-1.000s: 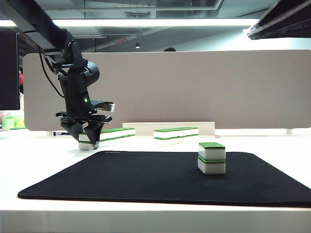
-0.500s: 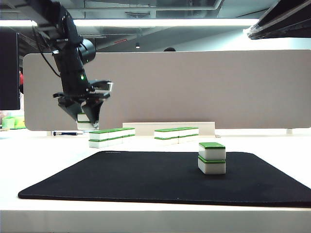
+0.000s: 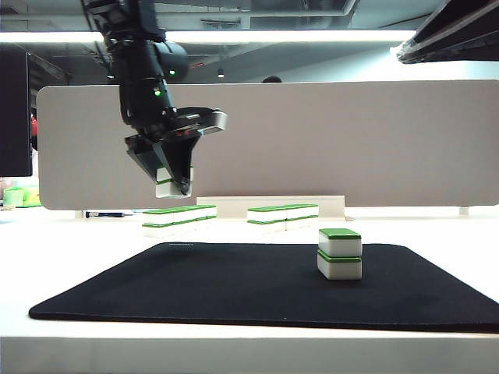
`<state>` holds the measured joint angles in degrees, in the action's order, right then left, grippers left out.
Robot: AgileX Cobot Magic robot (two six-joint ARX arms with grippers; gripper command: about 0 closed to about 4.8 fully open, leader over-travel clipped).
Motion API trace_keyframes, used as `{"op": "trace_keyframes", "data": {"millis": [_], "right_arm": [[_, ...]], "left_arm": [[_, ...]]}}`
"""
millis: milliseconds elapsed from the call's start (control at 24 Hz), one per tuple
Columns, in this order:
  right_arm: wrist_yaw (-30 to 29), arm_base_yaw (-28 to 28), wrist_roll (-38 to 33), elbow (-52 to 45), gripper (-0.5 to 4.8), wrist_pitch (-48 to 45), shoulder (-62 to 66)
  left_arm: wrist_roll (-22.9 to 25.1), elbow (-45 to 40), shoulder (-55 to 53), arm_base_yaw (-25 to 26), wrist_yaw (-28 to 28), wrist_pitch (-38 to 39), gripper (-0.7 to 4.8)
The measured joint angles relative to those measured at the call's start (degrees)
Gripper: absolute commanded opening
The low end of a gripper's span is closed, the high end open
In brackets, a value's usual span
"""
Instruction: Take a mahjong tile from the mahjong wall and then place it on the table close to you.
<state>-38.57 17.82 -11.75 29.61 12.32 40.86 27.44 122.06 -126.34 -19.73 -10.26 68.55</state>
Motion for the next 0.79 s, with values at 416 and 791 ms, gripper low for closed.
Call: {"op": "trace_keyframes", "data": {"millis": [416,791], "right_arm": [[0.00,0.00,0.00,0.00,-0.01,-0.02,-0.02],[0.00,0.00,0.00,0.00,-0.01,-0.02,-0.02]], "left_arm": [[4.92,0.00,0.00,-10.34,-0.02,3.76,2.04],[5.07,0.00,1.75,-13.07,2.82,11.08,1.69]]}}
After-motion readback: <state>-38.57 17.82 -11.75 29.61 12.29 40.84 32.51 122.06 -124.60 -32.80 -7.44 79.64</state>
